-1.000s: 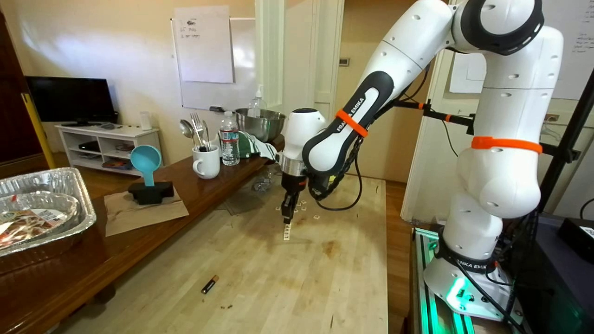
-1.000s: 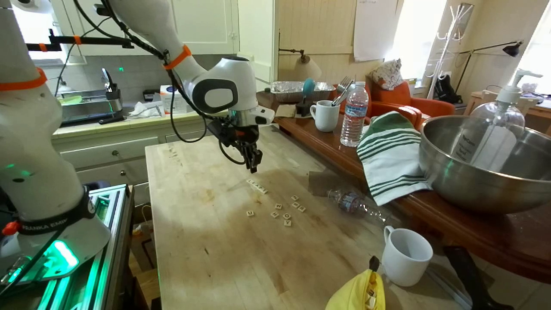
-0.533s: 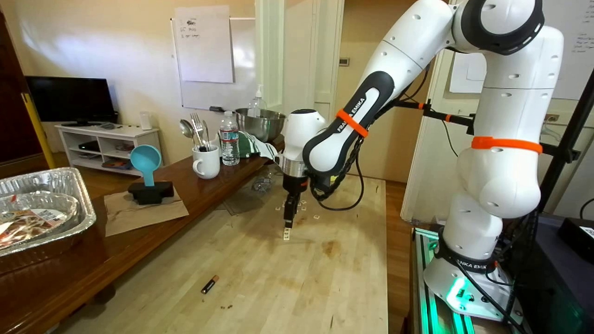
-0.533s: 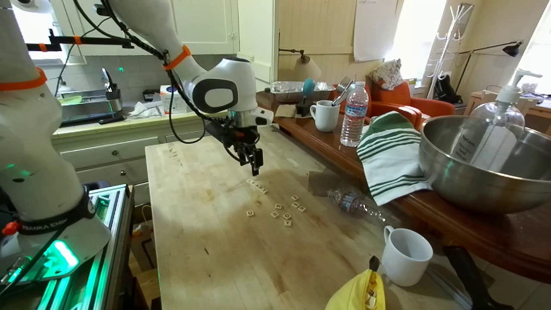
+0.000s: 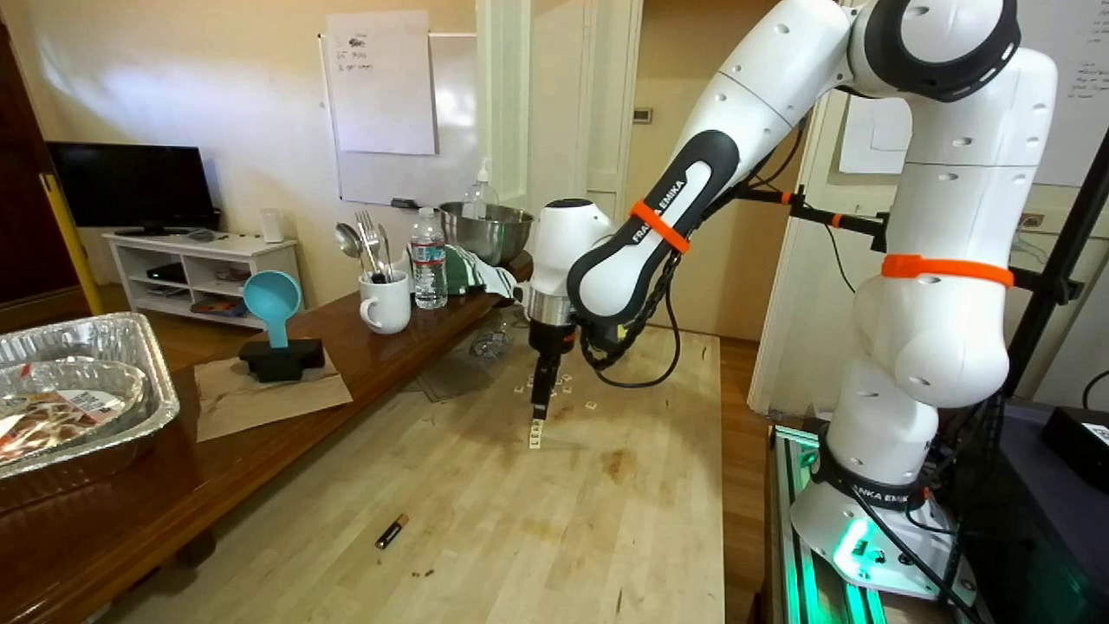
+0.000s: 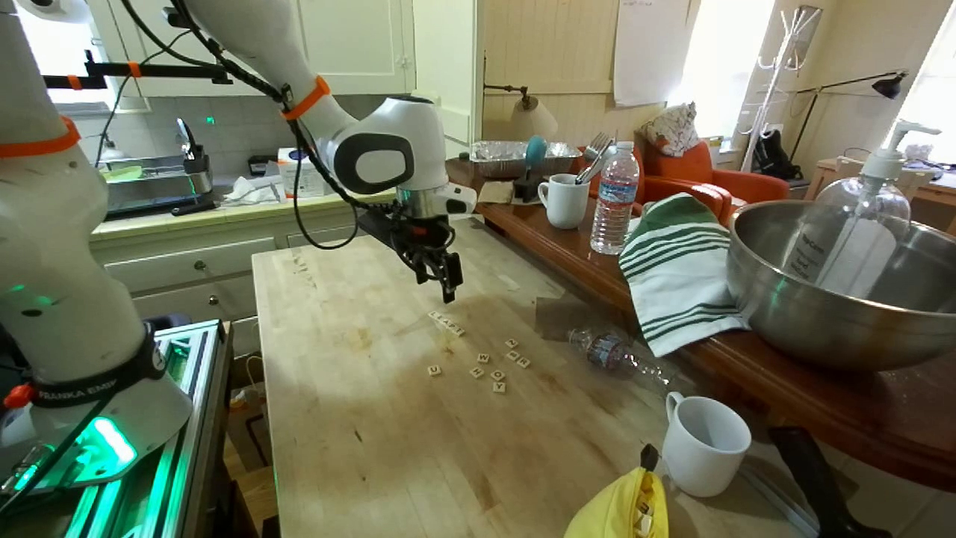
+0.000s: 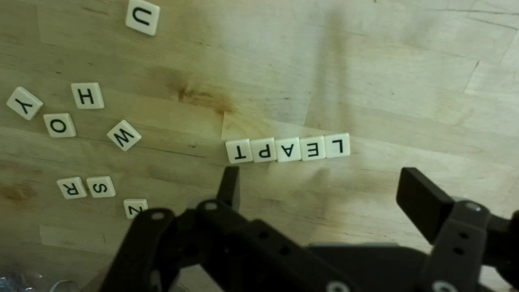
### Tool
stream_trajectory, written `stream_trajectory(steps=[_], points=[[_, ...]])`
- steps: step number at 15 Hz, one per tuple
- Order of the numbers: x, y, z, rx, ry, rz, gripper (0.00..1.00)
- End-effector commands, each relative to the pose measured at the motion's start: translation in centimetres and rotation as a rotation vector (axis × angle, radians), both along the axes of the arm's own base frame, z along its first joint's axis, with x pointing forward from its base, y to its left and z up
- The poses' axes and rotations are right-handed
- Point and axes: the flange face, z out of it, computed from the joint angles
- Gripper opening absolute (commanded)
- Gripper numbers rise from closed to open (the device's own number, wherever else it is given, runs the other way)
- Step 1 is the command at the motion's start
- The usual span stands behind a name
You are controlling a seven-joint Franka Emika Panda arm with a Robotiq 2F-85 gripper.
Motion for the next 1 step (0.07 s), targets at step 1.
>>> stream_trajectory(steps=[1], points=[[0.02,-0.03,0.07,-0.001,0.0,0.0,1.0]])
